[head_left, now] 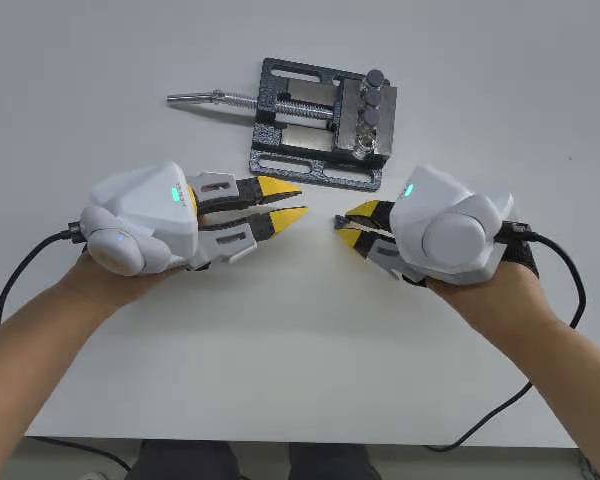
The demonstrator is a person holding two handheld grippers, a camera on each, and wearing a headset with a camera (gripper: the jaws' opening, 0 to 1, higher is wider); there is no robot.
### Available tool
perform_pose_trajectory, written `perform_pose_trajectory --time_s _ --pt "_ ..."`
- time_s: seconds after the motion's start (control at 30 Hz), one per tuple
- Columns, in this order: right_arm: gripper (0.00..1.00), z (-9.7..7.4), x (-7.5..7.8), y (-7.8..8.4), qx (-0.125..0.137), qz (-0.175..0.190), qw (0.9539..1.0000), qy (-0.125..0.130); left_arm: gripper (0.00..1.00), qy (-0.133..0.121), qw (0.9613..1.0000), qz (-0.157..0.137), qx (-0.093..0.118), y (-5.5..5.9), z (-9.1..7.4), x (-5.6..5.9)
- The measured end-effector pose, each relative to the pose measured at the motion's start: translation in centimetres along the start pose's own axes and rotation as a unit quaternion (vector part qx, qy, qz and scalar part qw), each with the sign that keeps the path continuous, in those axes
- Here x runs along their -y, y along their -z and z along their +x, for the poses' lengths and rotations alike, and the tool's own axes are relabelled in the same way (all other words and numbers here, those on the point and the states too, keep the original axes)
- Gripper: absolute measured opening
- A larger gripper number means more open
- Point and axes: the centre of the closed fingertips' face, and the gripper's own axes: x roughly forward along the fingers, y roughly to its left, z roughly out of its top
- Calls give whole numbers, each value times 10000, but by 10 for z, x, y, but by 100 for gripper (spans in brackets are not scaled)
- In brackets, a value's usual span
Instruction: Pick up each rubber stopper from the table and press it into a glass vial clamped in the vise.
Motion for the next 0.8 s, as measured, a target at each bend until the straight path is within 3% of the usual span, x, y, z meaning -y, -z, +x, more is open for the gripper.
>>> perform_pose_trajectory --time_s 0.33,0.57,0.8 --pt "14 -1 -6 2 -24 64 9999 -91 6 -12 10000 2 20 -2 0 0" --pt "15 -11 -1 -6 146 126 9998 -81 6 -14 10000 11 17 -3 -2 0" --pt "12 -10 -3 4 -1 163 9997 -167 6 -14 10000 26 25 -3 -1 2"
